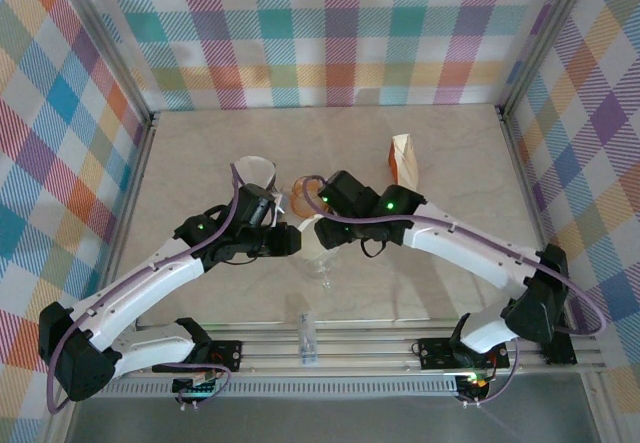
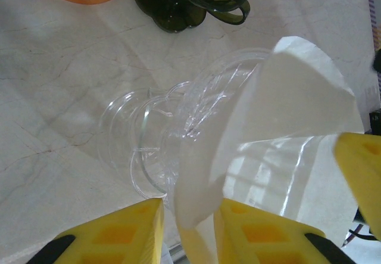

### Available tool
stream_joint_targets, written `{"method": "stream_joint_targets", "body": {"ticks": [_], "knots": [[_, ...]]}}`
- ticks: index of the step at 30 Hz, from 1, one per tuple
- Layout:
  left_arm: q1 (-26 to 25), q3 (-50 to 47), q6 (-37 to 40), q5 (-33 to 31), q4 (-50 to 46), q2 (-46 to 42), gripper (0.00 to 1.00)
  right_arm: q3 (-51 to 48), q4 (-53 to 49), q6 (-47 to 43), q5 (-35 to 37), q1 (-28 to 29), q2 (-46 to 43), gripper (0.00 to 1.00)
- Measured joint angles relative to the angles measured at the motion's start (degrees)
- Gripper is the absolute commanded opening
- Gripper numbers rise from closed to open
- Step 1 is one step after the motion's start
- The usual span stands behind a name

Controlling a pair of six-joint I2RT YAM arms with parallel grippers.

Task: Place the coffee filter in the dripper

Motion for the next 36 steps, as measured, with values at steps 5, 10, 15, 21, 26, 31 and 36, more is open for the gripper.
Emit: {"method": "stream_joint_targets", "body": {"ticks": [5,10,15,21,26,31,36], "knots": [[0.00,-0.26,0.00,0.13,0.04,0.22,0.29,0.00,-0.17,0.66,0.70,0.00,0.55,0.76],[0.00,-0.26,0.00,0.15,0.09,0.39,0.30,0.02,-0.20,0.63,0.66,0.00,4.50,0.77],[0.00,-0.26,-0.02,0.15,0.83,0.44,0.30,0.04,-0.35,0.61,0.55,-0.13,8.02,0.77],[0.00,-0.26,-0.02,0.17,1.11,0.44,0.30,0.11,-0.33,0.61,0.17,-0.17,10.45,0.78],[0.00,-0.31,-0.42,0.15,1.20,0.42,0.30,0.11,-0.26,0.61,-0.04,-0.35,11.82,0.78],[0.00,-1.01,-1.05,-0.09,1.57,-0.61,0.36,0.11,0.00,0.63,-0.02,-0.44,12.46,0.78],[0.00,-1.09,-1.86,-1.33,2.40,-3.65,0.44,0.09,0.44,0.70,0.00,-0.44,13.38,0.78]]}}
